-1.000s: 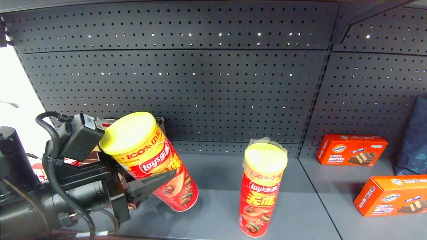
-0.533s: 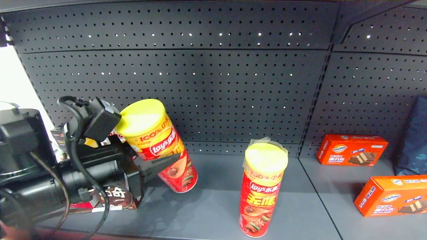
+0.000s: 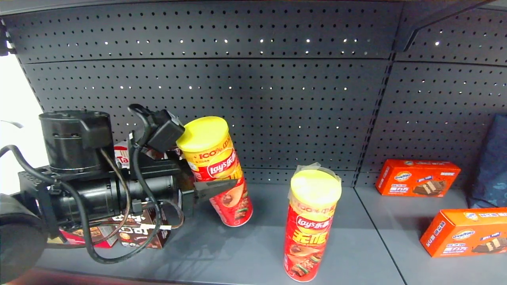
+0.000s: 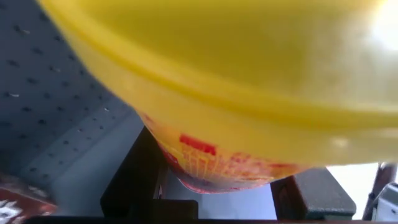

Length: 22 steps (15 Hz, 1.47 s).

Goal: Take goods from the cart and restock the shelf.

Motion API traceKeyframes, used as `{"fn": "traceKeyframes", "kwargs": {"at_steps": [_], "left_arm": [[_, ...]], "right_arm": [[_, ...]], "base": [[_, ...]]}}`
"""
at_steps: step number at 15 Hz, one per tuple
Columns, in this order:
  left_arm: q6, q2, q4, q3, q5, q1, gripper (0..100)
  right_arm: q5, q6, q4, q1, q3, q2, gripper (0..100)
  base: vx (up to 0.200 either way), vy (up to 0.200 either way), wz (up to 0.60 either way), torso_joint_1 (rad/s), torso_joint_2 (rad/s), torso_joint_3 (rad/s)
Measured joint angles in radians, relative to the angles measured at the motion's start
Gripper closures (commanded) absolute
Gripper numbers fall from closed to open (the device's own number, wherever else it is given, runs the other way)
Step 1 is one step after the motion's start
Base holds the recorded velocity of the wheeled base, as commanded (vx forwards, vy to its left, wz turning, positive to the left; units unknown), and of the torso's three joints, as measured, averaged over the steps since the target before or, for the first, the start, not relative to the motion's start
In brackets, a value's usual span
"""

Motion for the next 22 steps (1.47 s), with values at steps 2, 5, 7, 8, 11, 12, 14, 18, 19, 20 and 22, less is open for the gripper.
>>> {"fn": "traceKeyframes", "kwargs": {"at_steps": [2, 5, 7, 8, 11, 12, 14, 18, 19, 20, 22], "left_arm": [[0.003, 0.042, 0.001, -0.015, -0.006, 0.001, 100], [0.038, 0.117, 0.007, -0.066, -0.011, -0.001, 100], [0.044, 0.169, 0.055, -0.136, -0.015, -0.004, 100], [0.045, 0.192, 0.091, -0.178, -0.015, -0.007, 100], [0.047, 0.252, 0.194, -0.314, -0.02, -0.015, 100], [0.047, 0.275, 0.209, -0.361, -0.034, -0.017, 100], [0.047, 0.315, 0.216, -0.42, -0.082, -0.019, 100], [0.046, 0.366, 0.218, -0.459, -0.21, -0.021, 100], [0.046, 0.379, 0.217, -0.476, -0.219, -0.022, 100], [0.046, 0.39, 0.217, -0.487, -0.221, -0.021, 100], [0.069, 0.418, 0.217, -0.518, -0.221, -0.021, 100]], "right_arm": [[0.0, 0.0, 0.0, 0.0, 0.0, 0.0, 0], [0.0, 0.0, 0.0, 0.0, 0.0, 0.0, 0], [0.0, 0.0, 0.0, 0.0, 0.0, 0.0, 0], [0.0, 0.0, 0.0, 0.0, 0.0, 0.0, 0], [0.0, 0.0, 0.0, 0.0, 0.0, 0.0, 0], [0.0, 0.0, 0.0, 0.0, 0.0, 0.0, 0], [0.0, 0.0, 0.0, 0.0, 0.0, 0.0, 0], [0.0, 0.0, 0.0, 0.0, 0.0, 0.0, 0], [0.0, 0.0, 0.0, 0.0, 0.0, 0.0, 0], [0.0, 0.0, 0.0, 0.0, 0.0, 0.0, 0], [0.0, 0.0, 0.0, 0.0, 0.0, 0.0, 0]], "base": [[0.0, 0.0, 0.0, 0.0, 0.0, 0.0], [0.0, 0.0, 0.0, 0.0, 0.0, 0.0], [0.0, 0.0, 0.0, 0.0, 0.0, 0.0], [0.0, 0.0, 0.0, 0.0, 0.0, 0.0], [0.0, 0.0, 0.0, 0.0, 0.0, 0.0], [0.0, 0.0, 0.0, 0.0, 0.0, 0.0], [0.0, 0.0, 0.0, 0.0, 0.0, 0.0], [0.0, 0.0, 0.0, 0.0, 0.0, 0.0], [0.0, 0.0, 0.0, 0.0, 0.0, 0.0], [0.0, 0.0, 0.0, 0.0, 0.0, 0.0], [0.0, 0.0, 0.0, 0.0, 0.0, 0.0]]}}
